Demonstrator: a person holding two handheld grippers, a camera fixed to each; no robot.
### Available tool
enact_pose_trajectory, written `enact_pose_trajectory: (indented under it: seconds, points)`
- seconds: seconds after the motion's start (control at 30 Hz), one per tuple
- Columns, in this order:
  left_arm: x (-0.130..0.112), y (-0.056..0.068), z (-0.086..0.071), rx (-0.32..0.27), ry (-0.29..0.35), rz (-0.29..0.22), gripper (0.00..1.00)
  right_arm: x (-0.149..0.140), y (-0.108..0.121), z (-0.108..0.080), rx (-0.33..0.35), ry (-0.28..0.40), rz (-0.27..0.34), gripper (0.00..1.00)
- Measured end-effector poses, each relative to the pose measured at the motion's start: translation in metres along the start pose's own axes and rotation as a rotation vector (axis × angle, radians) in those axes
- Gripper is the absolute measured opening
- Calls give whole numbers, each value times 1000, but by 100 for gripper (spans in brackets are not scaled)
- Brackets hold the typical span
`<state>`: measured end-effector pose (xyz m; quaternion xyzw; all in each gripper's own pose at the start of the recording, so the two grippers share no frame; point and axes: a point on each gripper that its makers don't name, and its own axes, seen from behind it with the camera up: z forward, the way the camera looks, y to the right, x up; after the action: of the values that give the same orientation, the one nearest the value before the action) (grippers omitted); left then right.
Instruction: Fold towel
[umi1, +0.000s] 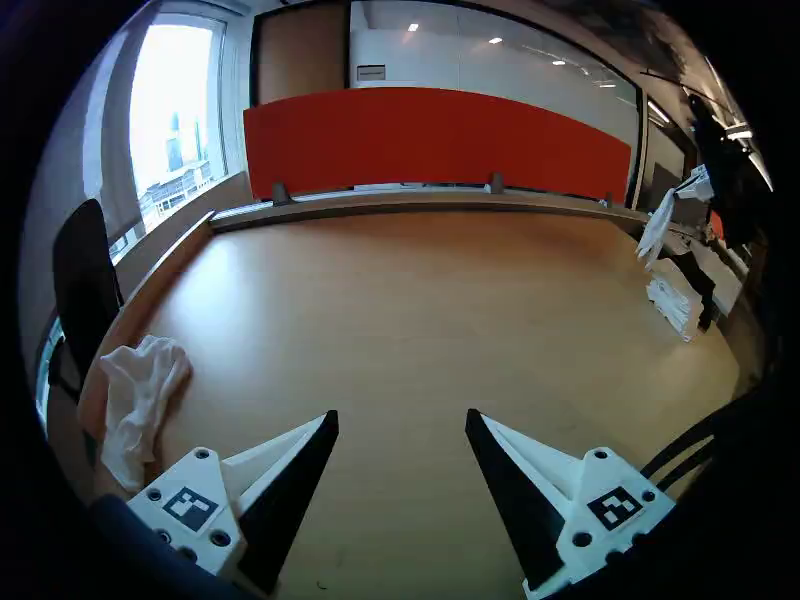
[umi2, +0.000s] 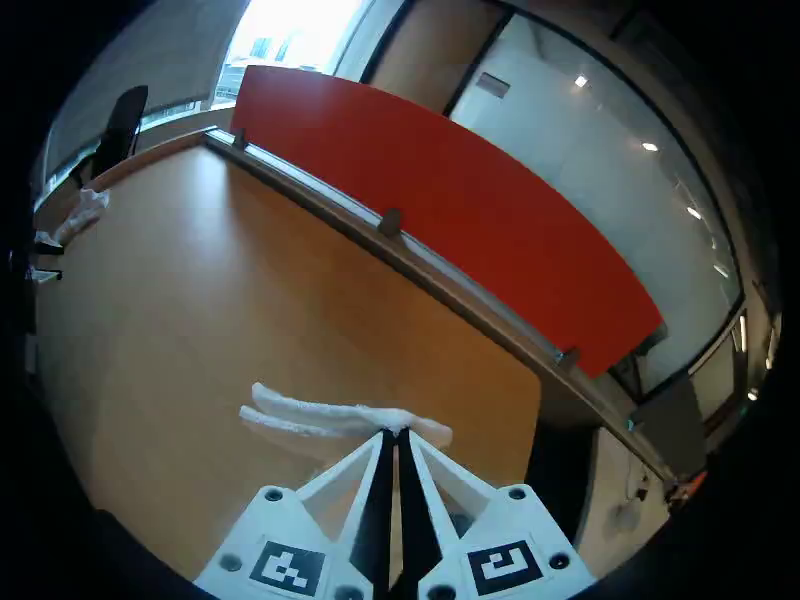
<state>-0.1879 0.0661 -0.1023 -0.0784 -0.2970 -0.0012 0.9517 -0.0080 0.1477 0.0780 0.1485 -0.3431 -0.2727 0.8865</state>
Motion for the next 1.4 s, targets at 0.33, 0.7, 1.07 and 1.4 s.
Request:
enact_pose_trajectory:
  seconds: [0.33, 0.7, 1.07, 1.4]
  points:
    - [3, 7, 1, -15, 1, 14, 94, -57, 13, -24, -30, -56, 67, 3]
    - [3, 13, -1, -23, -1, 27, 94, -121, 4, -32, -34, -133, 142, 3]
    - [2, 14, -4, -21, -5, 32, 94, -145, -4, -32, -28, -165, 167, 3]
    - [3, 12, -6, -18, -7, 38, 94, -179, -6, -31, -32, -225, 210, 3]
